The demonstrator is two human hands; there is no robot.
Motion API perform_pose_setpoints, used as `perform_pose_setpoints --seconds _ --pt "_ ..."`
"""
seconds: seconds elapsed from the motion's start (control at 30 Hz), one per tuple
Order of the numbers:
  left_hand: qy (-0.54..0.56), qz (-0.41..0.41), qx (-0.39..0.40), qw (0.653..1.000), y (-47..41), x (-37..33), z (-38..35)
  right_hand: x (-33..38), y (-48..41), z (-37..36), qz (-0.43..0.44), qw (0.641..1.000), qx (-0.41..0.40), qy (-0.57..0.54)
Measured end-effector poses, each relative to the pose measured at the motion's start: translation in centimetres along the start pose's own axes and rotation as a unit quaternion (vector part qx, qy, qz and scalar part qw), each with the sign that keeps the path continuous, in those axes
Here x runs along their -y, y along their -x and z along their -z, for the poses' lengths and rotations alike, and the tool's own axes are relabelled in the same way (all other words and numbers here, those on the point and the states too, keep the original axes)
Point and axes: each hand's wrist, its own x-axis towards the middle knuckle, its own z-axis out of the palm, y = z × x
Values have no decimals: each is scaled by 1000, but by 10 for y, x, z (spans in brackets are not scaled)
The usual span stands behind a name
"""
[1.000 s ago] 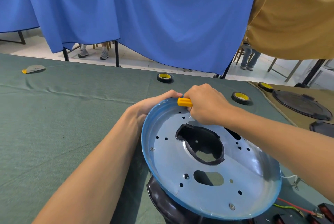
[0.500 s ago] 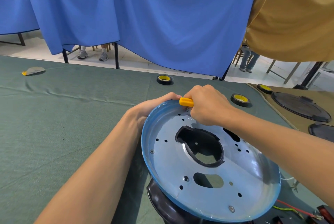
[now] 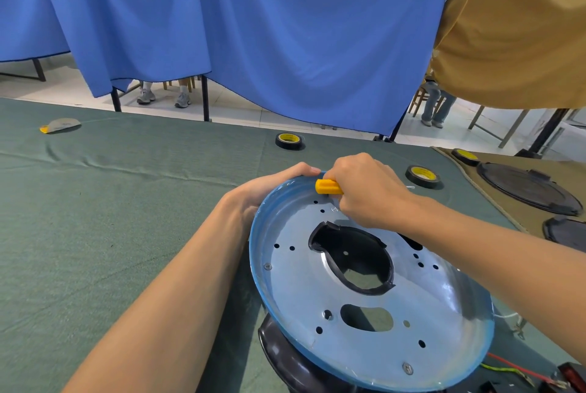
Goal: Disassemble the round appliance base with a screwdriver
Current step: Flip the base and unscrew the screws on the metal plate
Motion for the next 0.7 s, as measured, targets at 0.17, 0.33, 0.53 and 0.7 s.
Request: perform_pose_setpoints --seconds 0.17,0.33,0.53,0.7 --pt "32 4 28 999 1 -1 -1 -2 3 -5 40 997 -15 62" --pt "19 9 25 999 1 0 0 -2 4 -6 87 985 -23 146" --pt "8 3 20 1000 -2 -2 1 -3 14 0 158 957 -57 237" --pt "11 7 -1 1000 -5 3 4 -8 5 16 138 959 -54 242"
